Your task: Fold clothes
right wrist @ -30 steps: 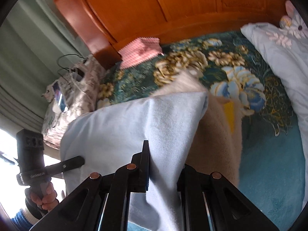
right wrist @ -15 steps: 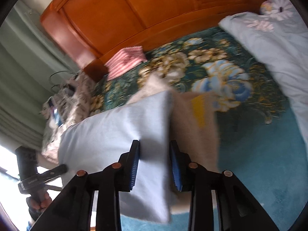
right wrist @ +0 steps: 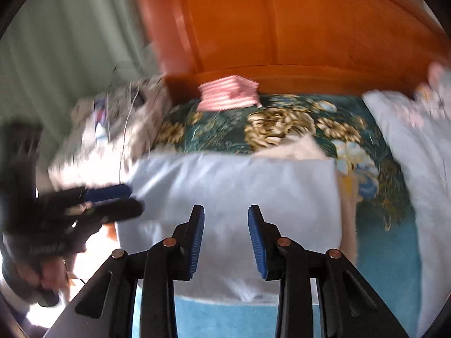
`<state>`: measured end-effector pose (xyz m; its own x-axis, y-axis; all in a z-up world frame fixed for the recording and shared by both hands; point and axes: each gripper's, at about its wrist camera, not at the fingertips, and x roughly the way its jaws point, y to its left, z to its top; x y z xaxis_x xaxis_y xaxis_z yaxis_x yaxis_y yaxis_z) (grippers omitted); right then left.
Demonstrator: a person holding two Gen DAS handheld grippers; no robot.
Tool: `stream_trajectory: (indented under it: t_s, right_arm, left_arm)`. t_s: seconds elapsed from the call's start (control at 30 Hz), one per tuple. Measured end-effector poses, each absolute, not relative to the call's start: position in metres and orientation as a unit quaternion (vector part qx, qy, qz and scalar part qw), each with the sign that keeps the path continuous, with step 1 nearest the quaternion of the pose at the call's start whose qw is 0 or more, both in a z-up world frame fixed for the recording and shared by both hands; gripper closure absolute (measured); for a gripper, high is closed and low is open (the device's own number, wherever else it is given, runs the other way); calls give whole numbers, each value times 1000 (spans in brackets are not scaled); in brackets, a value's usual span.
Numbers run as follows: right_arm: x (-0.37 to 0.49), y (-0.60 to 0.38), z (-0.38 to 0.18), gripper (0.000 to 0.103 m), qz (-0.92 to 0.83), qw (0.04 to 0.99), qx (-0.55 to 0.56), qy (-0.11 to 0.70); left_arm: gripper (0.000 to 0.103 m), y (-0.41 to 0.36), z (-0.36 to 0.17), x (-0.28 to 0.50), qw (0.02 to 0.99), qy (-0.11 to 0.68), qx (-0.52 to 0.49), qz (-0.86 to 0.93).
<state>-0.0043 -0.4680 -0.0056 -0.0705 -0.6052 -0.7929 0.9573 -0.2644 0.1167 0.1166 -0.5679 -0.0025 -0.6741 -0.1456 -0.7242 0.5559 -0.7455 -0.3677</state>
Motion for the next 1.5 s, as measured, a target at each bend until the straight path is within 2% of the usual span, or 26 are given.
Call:
stream_trajectory:
  t_s: [0.07, 0.43, 0.6, 0.73, 0.8, 0.87, 0.93, 1.0, 1.07, 1.17, 1.27, 1.33, 1.47, 1.5]
  right_arm:
    - [-10, -458, -20, 70, -707, 540, 390, 238]
    - [-50, -442, -66, 70, -720, 496, 458, 161]
    - [-40, -432, -51, 70, -737, 480, 450, 154]
    - [-20, -416, -41, 69, -746, 480, 439, 143]
    - [-10, -409, -42, 61, -746, 481, 441, 133]
    - [-1, -404, -46, 59, -746, 477, 447, 126]
    - [7, -400, -52, 58, -746, 469, 457, 122]
    - [14, -396, -59, 48, -747, 459, 465, 122]
    - [20, -394, -66, 44, -747, 452, 472, 126]
    - [29, -393, -71, 44, -759, 428, 470, 143]
    - [34, -389, -73, 42, -765, 415, 472, 141]
    - [38, -386, -73, 28, -771, 409, 467, 143]
    - [47, -385, -70, 26, -782, 400, 454, 151]
    - [49, -385, -70, 18, -784, 398, 451, 153]
  left_arm:
    - [53, -568, -10, 118, 205, 295, 353, -864]
    - [52, -570, -49, 124, 220, 302, 376, -848]
    - [51, -558, -37, 141, 248, 293, 372, -845]
    - [45, -538, -36, 165, 267, 306, 363, -838]
    - [44, -530, -39, 167, 271, 311, 377, -829]
    - [44, -521, -39, 168, 277, 309, 389, -822]
    - [39, -511, -39, 172, 272, 315, 390, -821]
    - [37, -502, -38, 178, 271, 321, 387, -821]
    - [28, -497, -37, 182, 271, 323, 379, -824]
    - [22, -497, -37, 180, 262, 330, 369, -828]
    - [8, -500, -37, 179, 277, 318, 363, -831]
    - [0, -502, -38, 178, 290, 310, 359, -831]
    - [0, -502, -40, 176, 302, 304, 356, -831]
    - [0, -502, -40, 175, 308, 298, 360, -829]
